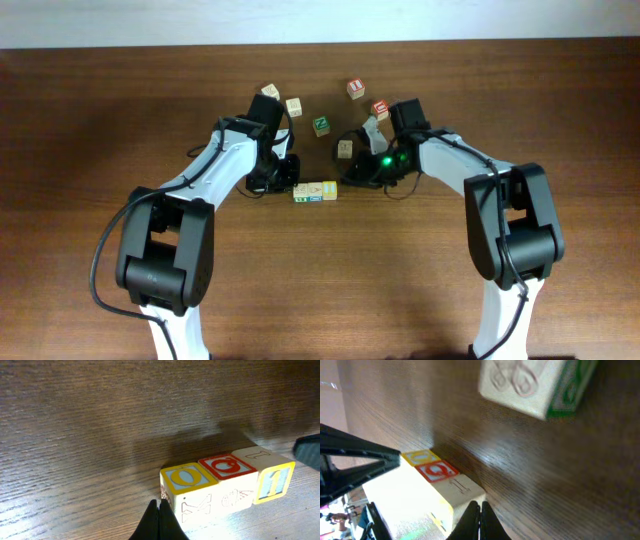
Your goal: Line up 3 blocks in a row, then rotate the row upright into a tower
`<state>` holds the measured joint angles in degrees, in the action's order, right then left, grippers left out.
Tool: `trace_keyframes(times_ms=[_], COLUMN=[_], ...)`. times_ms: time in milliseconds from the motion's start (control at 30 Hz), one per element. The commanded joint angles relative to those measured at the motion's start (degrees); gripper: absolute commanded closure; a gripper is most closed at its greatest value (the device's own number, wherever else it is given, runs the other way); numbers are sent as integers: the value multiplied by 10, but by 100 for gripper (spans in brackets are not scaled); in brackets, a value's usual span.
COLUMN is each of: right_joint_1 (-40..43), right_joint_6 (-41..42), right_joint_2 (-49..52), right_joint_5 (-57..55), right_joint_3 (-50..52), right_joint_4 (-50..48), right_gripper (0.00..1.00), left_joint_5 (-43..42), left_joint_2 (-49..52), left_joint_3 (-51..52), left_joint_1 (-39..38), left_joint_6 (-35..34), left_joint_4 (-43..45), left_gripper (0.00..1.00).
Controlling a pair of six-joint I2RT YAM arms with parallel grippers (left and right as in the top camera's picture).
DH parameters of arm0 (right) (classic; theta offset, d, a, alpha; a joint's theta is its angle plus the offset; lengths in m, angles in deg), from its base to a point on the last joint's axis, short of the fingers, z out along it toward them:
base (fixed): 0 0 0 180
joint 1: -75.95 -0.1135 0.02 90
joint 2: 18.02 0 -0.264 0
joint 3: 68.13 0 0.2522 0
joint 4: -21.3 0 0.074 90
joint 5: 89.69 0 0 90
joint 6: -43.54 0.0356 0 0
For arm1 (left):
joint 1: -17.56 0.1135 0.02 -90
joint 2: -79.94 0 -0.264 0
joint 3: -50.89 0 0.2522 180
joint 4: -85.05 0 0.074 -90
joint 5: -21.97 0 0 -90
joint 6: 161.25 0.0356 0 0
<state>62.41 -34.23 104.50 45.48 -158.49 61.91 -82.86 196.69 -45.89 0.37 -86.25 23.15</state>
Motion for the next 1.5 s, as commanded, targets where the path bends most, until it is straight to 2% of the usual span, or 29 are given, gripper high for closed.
trace_keyframes(times_ms=[0,400,767,1467], right_joint_1=[0,-11,-12,-12], right_joint_6=[18,17,38,42], right_joint_2=[7,7,7,6], right_joint_5=[12,11,6,70], right_joint_3=[14,14,14,14], right_joint_4=[-10,-10,19,16], right_gripper=[95,96,96,96], left_joint_5=[-9,-4,-4,-4], left_joint_2=[7,7,7,7], left_joint_3=[5,5,6,14], left_joint_1=[-1,-16,-16,-16], left_joint_6=[-10,-20,2,1], left_joint_4=[-3,-3,-12,4], left_gripper=[100,100,100,100])
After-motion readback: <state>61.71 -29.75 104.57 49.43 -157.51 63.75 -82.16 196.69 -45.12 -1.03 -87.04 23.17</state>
